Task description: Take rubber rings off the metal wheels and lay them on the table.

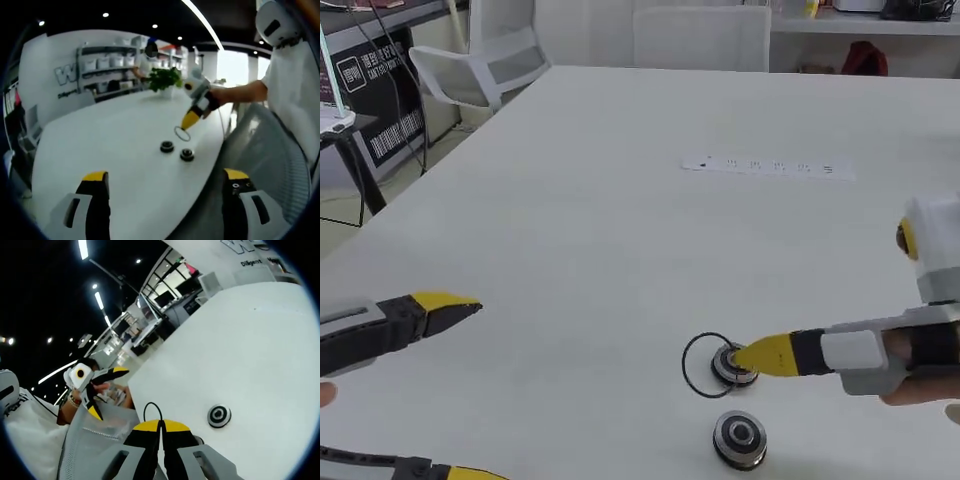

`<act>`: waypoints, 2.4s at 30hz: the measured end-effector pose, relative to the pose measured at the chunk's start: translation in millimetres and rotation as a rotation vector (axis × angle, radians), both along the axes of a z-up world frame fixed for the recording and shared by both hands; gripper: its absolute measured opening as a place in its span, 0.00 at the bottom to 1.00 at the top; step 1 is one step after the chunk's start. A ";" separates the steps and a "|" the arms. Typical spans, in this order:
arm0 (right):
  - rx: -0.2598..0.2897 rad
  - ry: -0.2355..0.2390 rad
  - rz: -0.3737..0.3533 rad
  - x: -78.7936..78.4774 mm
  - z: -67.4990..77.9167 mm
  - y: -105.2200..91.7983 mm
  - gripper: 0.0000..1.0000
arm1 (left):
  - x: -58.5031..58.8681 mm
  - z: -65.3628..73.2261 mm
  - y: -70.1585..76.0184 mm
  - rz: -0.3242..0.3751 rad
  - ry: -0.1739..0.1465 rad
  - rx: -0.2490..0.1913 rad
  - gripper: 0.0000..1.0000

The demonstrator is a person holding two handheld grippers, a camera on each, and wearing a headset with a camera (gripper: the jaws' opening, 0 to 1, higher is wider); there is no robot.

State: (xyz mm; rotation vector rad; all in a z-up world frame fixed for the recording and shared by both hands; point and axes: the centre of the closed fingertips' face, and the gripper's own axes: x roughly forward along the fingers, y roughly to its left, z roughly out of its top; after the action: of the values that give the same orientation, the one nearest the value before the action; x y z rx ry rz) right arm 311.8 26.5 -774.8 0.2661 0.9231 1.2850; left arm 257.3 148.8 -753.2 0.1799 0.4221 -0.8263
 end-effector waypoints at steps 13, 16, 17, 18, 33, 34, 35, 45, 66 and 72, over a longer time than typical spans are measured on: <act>-0.071 0.009 0.064 -2.7 -29.5 24.2 0.00 | -2.5 -2.3 -1.2 0.007 0.014 0.001 0.94; -0.091 0.001 0.052 1.0 -37.0 28.5 0.00 | -2.5 -3.1 -0.8 0.011 0.015 -0.001 0.94; -0.097 0.003 0.049 2.3 -40.2 30.5 0.00 | -2.5 -3.2 -1.0 0.012 0.015 -0.005 0.94; -0.099 0.004 0.046 3.2 -42.1 31.9 0.00 | -2.4 -3.8 -0.8 0.015 0.020 -0.009 0.93; -0.178 0.012 0.034 8.9 -69.7 39.4 0.00 | -2.3 -8.9 -0.1 0.021 0.042 -0.010 0.94; -0.186 0.008 0.031 9.8 -71.4 38.9 0.00 | -2.1 -8.9 -0.1 0.022 0.042 -0.011 0.94; -0.191 0.005 0.028 10.7 -72.4 38.6 0.00 | -2.0 -9.0 -0.1 0.022 0.042 -0.011 0.94; -0.237 -0.041 0.012 19.7 -82.6 37.7 0.00 | -2.3 -10.1 -0.2 0.020 0.046 -0.004 0.93; -0.233 -0.129 0.008 27.9 -61.2 20.9 0.08 | -3.0 -8.6 -2.3 0.016 0.037 -0.001 0.93; -0.200 -0.164 -0.006 25.5 -42.2 10.2 0.08 | -3.6 -9.2 -3.1 0.004 0.038 0.002 0.92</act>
State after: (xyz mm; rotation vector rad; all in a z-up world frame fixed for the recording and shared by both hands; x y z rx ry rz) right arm 337.3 36.6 -817.0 0.0067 0.9011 1.1802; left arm 253.7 145.7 -762.4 0.1655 0.4592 -0.8260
